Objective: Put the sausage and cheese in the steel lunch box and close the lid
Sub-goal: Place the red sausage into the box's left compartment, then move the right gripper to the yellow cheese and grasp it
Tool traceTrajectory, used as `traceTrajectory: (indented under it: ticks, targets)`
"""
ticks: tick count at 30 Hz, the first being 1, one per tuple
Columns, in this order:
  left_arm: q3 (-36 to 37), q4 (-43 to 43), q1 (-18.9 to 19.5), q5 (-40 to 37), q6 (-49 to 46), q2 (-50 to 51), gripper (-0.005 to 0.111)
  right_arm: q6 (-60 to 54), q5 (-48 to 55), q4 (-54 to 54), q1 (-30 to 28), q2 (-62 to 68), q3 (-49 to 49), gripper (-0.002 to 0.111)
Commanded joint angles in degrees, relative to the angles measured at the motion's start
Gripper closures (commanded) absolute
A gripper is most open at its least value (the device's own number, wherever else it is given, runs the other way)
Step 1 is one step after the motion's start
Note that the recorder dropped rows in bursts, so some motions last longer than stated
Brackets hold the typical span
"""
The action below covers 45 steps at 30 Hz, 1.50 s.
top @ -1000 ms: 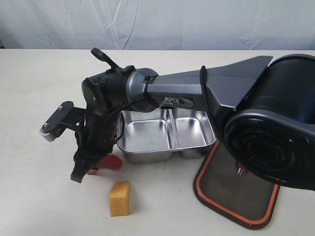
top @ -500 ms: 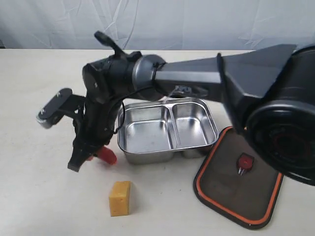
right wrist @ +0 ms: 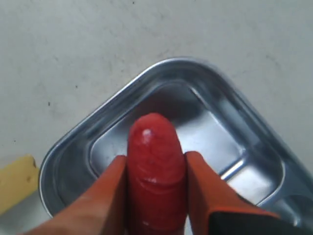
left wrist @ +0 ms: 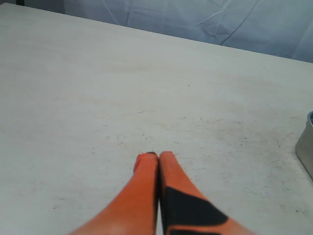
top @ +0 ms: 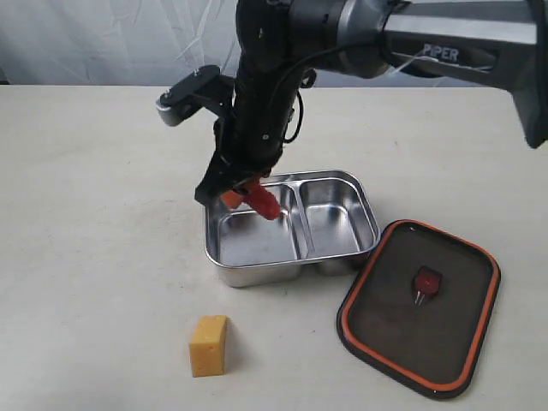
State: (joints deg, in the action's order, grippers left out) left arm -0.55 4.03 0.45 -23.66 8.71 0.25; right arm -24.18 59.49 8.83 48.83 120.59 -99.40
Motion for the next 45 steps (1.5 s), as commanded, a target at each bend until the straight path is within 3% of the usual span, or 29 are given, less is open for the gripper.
traceTrajectory:
  ticks: [1, 5, 7, 10, 12, 20, 26, 33, 42, 45]
  targets:
    - [0.37, -0.34, 0.01, 0.48, -0.09, -0.25, 0.107, 0.78, 3.02, -1.67, -0.26, 1.52, 0.39, 0.108]
    - [0.37, -0.34, 0.01, 0.48, -0.09, -0.25, 0.107, 0.78, 4.48, -2.52, -0.26, 1.64, 0.39, 0.104]
    - [0.37, -0.34, 0.01, 0.48, -0.09, -0.25, 0.107, 0.78, 5.47, -2.87, -0.26, 1.64, 0.39, 0.091]
    - [0.37, -0.34, 0.01, 0.48, -0.09, -0.25, 0.107, 0.84, 5.89, -3.76, -0.26, 1.64, 0.39, 0.062]
    - [0.37, -0.34, 0.01, 0.48, -0.09, -0.25, 0.107, 1.96, 6.12, -5.33, -0.26, 1.64, 0.39, 0.054]
    - [0.37, -0.34, 0.01, 0.48, -0.09, -0.25, 0.107, 10.64, 10.47, -5.43, -0.26, -0.49, 0.28, 0.056]
    - [0.37, -0.34, 0.01, 0.48, -0.09, -0.25, 0.107, 18.68, 10.47, 5.02, 0.33, -6.81, 1.09, 0.056]
    - [0.37, -0.34, 0.01, 0.48, -0.09, -0.25, 0.107, 29.96, 10.47, 1.95, 7.18, -11.52, 6.78, 0.056]
    - [0.37, -0.34, 0.01, 0.48, -0.09, -0.25, 0.107, 45.92, -6.62, 1.80, 18.14, -13.25, 17.20, 0.056]
    - [0.37, -0.34, 0.01, 0.48, -0.09, -0.25, 0.107, 49.71, -7.18, 0.39, 19.88, -13.02, 17.95, 0.056]
